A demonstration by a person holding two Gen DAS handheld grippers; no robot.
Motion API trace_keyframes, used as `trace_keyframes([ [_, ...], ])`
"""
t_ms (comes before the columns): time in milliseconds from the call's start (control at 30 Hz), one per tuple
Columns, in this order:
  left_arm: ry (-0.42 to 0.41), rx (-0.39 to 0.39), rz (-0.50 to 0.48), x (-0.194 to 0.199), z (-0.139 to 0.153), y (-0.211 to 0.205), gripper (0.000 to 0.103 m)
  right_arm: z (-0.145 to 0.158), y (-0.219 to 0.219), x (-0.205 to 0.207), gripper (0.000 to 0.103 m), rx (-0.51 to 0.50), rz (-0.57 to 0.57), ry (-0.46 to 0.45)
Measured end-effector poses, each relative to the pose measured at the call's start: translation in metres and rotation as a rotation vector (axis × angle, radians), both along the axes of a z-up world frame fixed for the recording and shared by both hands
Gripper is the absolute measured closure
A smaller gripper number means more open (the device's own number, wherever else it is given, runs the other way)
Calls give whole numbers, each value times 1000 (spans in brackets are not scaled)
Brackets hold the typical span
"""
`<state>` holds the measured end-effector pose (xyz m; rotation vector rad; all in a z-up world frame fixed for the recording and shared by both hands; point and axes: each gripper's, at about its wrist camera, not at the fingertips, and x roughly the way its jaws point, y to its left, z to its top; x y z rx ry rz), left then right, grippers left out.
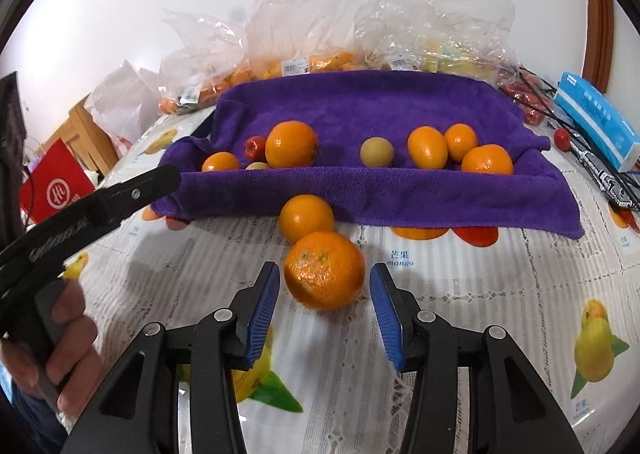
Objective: Organize fruits
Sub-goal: 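Grasp a mandarin on the cloth in front of the towel with the right tool, then grasp an orange in front of the towel with the left tool while the right tool holds the mandarin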
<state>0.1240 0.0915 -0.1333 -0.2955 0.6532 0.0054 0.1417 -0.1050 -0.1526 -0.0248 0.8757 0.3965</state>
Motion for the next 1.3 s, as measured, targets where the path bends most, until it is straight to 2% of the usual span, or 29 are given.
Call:
trace_keyframes([
  [233,20,-28,-10,4,-3,2,42,-4,9,7,55,-26,11,-6],
  [267,20,-34,-16,4,-3,2,42,-5,10,8,58,-35,16,4],
  [433,23,-15,-41,6,-4,-5,42,-5,9,6,60,-41,40,-7],
  [633,21,6,-92,4,-4,-15,42,9,-23,-4,60,-31,18,-59],
  [867,59,7,-216,1,-8,-36,42,18,-80,-15,60,-65,-73,-96],
  [1067,91,85,-245,0,-10,-61,42,15,-110,-25,60,-69,-117,-112],
  [1167,121,107,-253,7,-13,-73,43,7,-114,-26,60,-82,-119,-103],
  [1300,146,117,-264,17,-16,-90,47,-4,-119,-19,60,-47,-98,-37],
])
